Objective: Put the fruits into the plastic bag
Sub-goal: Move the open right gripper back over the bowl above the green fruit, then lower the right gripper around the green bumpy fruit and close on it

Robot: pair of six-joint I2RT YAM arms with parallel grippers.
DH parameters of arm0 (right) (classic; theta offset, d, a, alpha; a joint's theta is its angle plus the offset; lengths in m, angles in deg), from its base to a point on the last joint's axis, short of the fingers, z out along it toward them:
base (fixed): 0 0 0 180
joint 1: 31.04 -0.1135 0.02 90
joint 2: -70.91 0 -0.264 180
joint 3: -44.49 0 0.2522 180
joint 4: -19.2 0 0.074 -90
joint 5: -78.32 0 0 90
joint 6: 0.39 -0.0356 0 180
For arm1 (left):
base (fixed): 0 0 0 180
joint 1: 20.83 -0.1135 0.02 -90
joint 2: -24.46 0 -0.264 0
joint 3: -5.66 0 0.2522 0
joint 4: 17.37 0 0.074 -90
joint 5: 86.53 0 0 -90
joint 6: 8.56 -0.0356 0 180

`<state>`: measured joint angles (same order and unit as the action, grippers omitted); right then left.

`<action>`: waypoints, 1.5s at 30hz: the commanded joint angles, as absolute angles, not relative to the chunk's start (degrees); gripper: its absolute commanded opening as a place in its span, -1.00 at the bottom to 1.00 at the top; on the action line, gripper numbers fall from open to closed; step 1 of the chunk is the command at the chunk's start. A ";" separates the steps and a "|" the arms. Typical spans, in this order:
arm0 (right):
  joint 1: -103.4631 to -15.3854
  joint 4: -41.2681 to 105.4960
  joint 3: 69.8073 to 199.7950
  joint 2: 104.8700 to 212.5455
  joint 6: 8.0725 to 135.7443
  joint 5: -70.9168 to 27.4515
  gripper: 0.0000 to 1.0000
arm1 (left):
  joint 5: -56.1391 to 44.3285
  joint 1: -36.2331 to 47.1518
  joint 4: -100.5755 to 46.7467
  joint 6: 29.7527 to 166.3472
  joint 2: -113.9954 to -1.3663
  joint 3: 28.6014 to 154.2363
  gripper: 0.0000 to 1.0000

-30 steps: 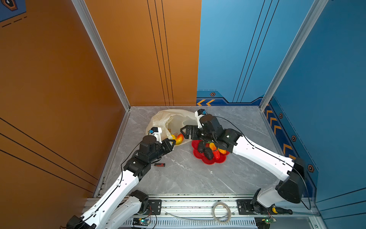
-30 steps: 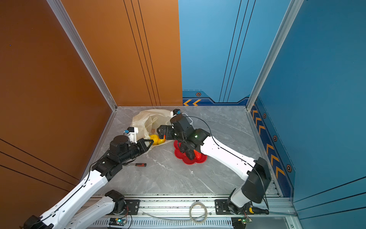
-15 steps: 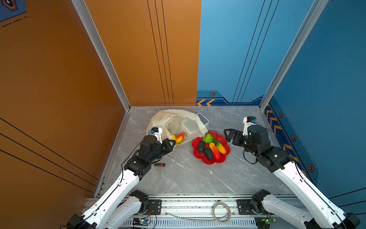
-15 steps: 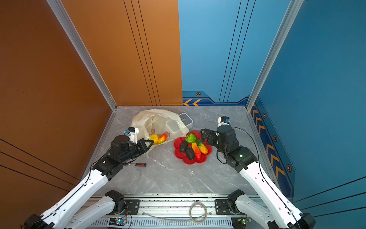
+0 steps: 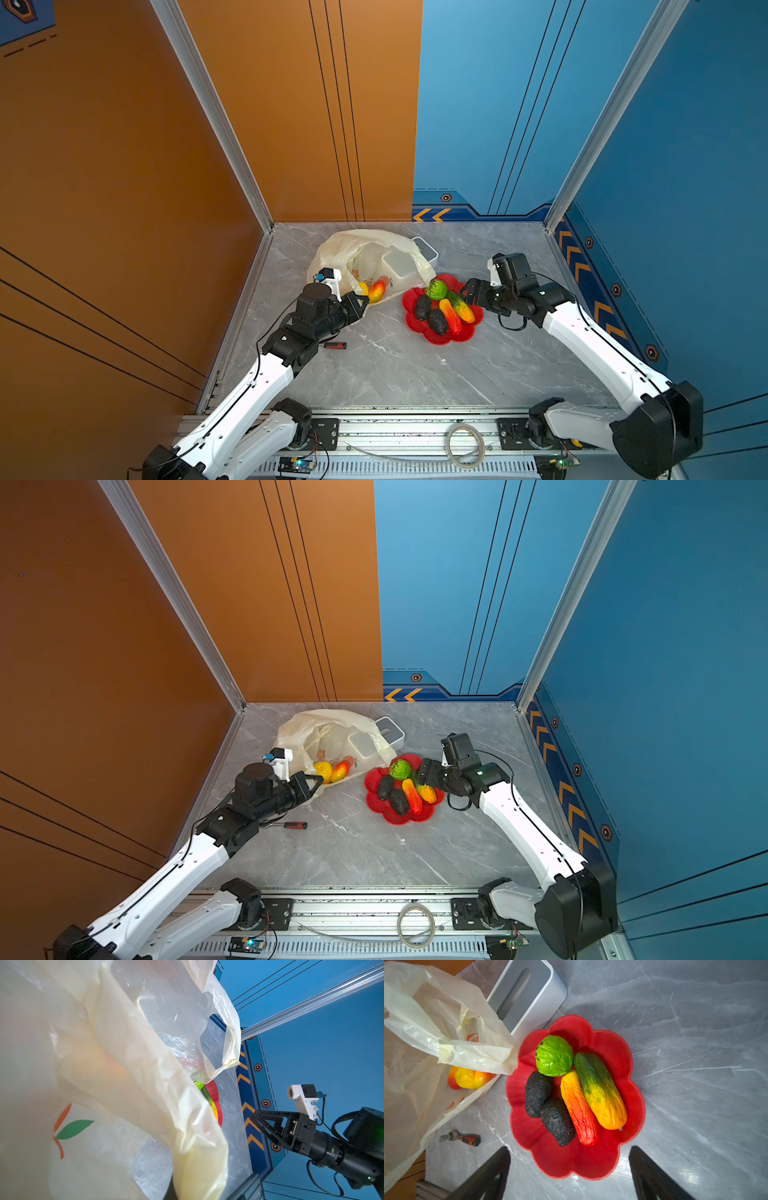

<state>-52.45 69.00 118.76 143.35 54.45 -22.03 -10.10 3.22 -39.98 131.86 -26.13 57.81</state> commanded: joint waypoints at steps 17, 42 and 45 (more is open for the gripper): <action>-53.19 67.26 132.60 164.75 53.84 -26.99 0.48 | -10.42 1.33 -41.42 129.68 -25.56 61.83 -1.00; -55.83 66.89 141.77 180.63 55.11 -21.85 0.58 | -10.95 0.75 -41.07 130.13 -25.20 61.13 -1.00; -55.99 66.89 142.42 181.92 55.18 -21.50 0.60 | -10.95 0.79 -40.89 130.22 -25.19 61.01 -1.00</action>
<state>-55.53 66.85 140.27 180.46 53.86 -23.58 -10.14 1.30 -40.89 130.79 -26.10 60.04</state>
